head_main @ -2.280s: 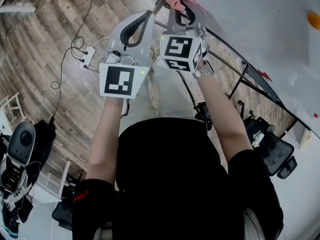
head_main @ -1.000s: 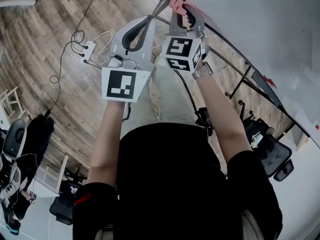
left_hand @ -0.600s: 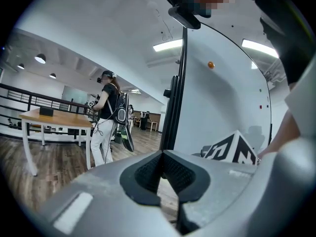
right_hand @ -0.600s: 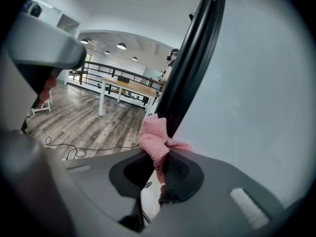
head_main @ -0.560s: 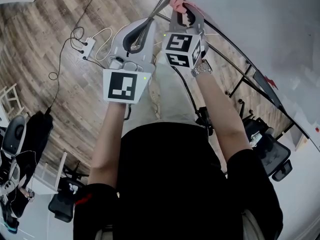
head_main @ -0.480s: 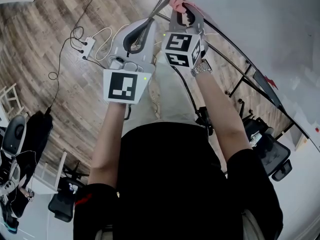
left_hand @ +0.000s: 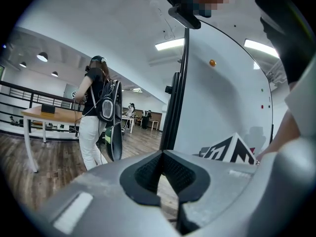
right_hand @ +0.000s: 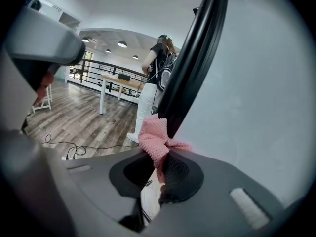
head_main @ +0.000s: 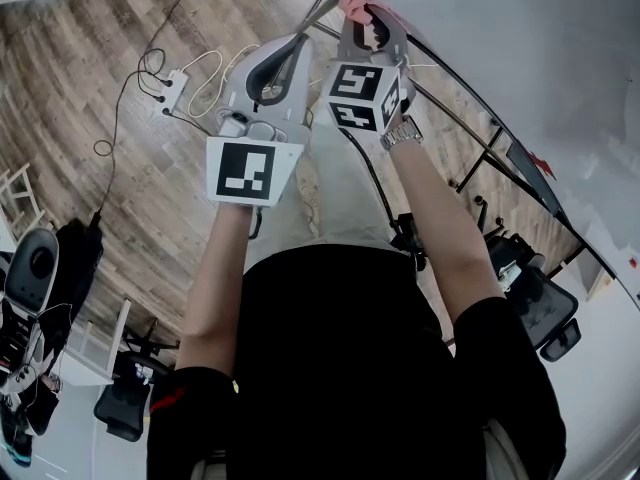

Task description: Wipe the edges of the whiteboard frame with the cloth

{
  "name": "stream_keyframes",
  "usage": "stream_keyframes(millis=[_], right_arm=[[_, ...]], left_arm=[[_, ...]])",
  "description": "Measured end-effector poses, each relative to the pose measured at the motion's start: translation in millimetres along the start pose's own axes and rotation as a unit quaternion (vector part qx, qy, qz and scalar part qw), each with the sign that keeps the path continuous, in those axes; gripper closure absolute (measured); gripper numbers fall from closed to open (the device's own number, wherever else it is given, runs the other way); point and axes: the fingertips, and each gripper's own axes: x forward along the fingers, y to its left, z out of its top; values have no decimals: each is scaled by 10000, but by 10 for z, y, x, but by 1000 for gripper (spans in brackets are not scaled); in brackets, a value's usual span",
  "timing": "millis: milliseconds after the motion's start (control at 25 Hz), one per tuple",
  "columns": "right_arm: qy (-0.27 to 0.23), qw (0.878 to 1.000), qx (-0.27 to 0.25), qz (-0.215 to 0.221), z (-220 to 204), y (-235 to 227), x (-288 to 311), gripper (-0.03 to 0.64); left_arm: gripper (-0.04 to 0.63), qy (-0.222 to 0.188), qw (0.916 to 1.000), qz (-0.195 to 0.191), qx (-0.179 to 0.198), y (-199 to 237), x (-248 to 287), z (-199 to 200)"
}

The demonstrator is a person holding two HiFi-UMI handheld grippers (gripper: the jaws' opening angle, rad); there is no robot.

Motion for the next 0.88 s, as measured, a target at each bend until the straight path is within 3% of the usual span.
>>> stream_keyframes(millis=[520,880], right_arm=[[64,10000,-10,27,-73,40,65,588],[315,9990,270,136,-218,114,59,588]], left_arm=[[594,84,9999,24,-52,5,-2,-96],[594,100,9999,16,-61,-24,-24,-125]])
